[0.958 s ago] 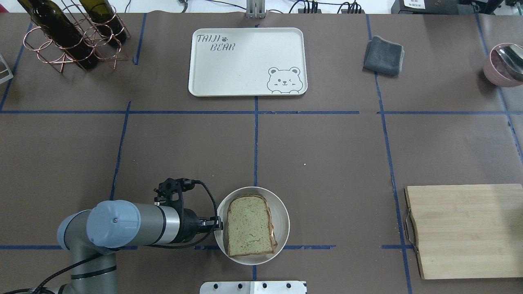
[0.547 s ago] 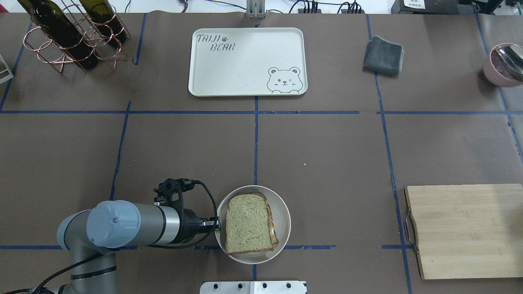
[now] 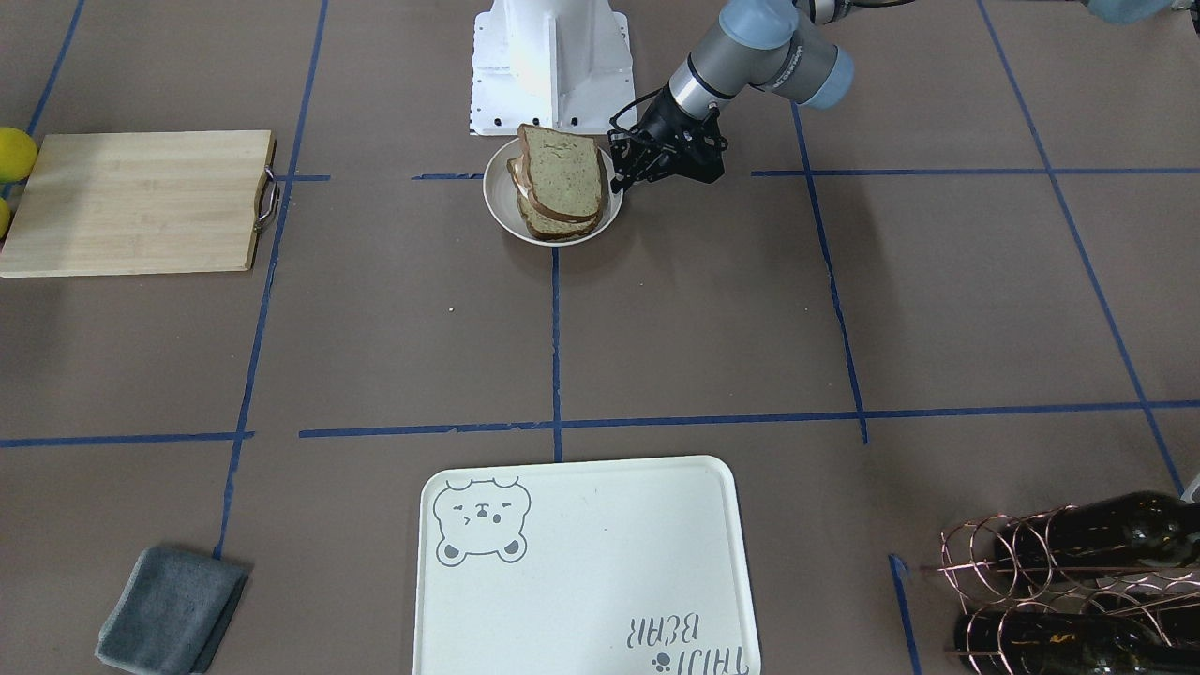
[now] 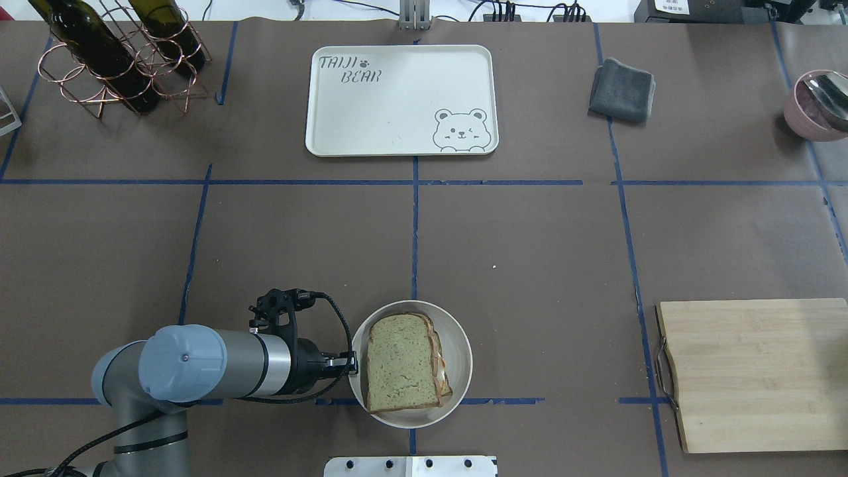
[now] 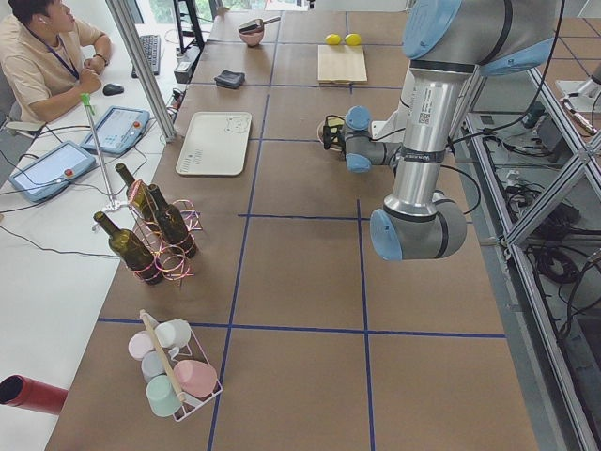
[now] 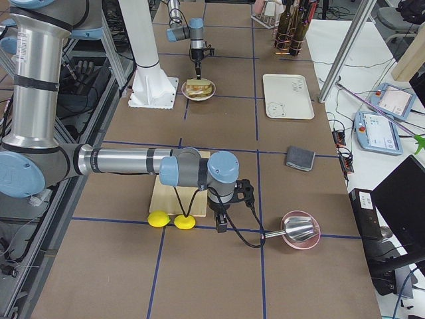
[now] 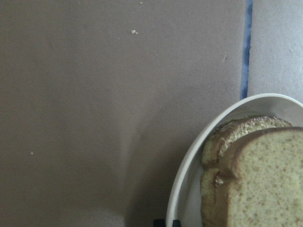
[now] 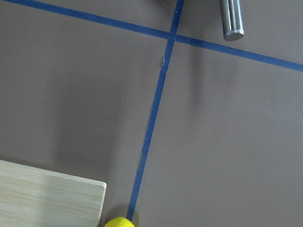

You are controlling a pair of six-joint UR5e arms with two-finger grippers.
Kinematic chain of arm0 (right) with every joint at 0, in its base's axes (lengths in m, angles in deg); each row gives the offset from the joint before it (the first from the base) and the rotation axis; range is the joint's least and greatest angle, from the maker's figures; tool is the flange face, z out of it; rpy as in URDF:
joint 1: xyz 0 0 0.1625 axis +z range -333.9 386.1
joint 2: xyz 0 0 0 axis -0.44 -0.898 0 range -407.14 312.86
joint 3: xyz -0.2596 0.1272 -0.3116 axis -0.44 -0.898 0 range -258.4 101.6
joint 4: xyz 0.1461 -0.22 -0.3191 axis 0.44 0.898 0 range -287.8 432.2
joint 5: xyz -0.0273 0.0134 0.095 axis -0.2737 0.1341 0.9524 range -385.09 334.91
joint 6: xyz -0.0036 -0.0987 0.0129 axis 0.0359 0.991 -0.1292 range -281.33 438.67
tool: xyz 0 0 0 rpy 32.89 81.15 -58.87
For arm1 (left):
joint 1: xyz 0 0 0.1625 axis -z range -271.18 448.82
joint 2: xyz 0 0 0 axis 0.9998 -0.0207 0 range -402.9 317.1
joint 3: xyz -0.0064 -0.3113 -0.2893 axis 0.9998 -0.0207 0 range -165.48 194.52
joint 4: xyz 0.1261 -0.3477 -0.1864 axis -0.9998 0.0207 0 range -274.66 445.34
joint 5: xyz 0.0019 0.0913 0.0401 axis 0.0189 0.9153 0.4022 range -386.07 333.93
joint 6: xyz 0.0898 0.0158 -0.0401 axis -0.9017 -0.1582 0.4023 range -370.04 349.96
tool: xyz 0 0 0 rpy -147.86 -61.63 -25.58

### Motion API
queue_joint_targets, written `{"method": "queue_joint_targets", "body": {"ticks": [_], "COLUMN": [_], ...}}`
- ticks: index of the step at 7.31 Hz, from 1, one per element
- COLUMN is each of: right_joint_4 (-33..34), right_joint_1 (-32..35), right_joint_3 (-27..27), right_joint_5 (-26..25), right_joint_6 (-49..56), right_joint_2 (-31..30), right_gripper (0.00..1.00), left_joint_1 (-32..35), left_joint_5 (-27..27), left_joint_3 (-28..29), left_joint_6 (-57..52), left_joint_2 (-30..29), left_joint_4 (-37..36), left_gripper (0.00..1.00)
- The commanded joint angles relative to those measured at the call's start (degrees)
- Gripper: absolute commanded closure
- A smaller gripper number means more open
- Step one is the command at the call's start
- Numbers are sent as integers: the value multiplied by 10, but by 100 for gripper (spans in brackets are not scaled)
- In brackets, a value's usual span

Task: Make sandwich and place on tray
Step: 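Lift and carry the plate with the left gripper toward the tray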

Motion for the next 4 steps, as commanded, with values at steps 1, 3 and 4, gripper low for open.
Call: {"method": "queue_joint_targets", "body": {"ticks": [1, 3, 4], "right_joint_4": [0, 0, 0], "right_joint_1": [0, 0, 0], "right_joint_3": [0, 0, 0], "right_joint_5": [0, 0, -1], "right_joint_6": [0, 0, 1], "right_joint_2": [-1, -1, -1], "right_gripper": [0, 0, 0], "left_joint_1": [23, 94, 129], "left_joint_5": [-4, -79, -106], "left_joint_3": [-7, 3, 4], "left_joint_6": [-6, -9, -34], "left_joint_2": [0, -1, -5], "left_joint_4": [-5, -6, -6], "left_gripper": [100, 100, 100]}}
